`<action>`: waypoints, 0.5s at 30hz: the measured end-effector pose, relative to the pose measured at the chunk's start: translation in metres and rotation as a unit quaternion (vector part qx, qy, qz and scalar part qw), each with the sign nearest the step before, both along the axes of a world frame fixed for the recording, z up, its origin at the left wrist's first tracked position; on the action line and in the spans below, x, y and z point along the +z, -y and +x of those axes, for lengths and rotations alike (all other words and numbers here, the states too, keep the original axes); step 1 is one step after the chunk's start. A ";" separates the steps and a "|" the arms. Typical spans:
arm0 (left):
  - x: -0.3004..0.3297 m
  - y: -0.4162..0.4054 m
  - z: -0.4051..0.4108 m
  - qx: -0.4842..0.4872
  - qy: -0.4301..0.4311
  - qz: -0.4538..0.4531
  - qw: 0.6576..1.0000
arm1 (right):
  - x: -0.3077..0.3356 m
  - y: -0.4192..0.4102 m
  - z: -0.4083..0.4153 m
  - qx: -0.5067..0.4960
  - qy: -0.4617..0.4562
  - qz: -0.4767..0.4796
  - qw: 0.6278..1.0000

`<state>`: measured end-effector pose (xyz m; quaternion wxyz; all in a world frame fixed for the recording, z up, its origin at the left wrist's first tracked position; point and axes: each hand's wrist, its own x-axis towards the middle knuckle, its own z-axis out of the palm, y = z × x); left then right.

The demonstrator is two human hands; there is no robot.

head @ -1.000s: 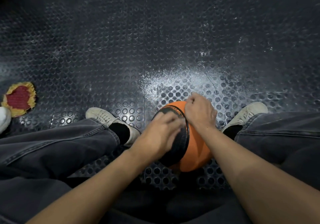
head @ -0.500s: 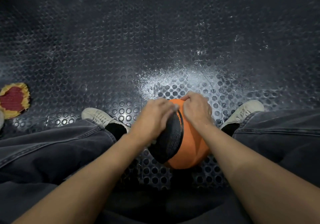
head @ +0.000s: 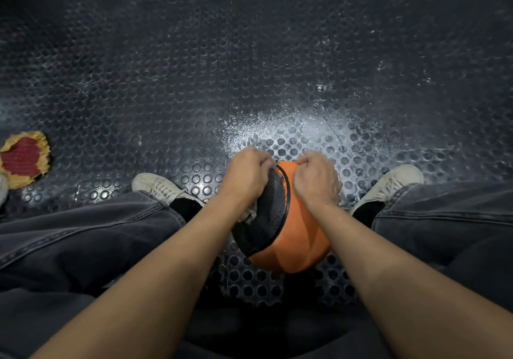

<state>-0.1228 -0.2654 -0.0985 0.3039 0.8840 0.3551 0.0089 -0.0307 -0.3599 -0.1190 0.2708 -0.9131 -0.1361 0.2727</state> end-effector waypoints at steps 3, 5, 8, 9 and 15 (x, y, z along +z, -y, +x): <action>0.013 -0.012 -0.006 0.033 0.020 -0.059 0.998 | -0.001 0.003 0.002 -0.026 -0.005 -0.006 1.000; 0.021 -0.025 -0.013 0.097 0.037 -0.088 0.991 | -0.003 0.003 0.007 -0.037 -0.014 -0.003 0.999; 0.031 -0.040 -0.018 0.119 0.032 -0.020 0.992 | -0.005 0.002 0.008 -0.042 -0.019 0.005 0.999; 0.035 -0.041 -0.017 0.112 0.033 0.006 0.993 | -0.006 0.002 0.007 -0.041 -0.017 0.007 0.999; 0.036 0.012 -0.016 -0.094 0.036 -0.037 0.994 | -0.005 0.000 0.007 -0.028 -0.017 0.009 0.999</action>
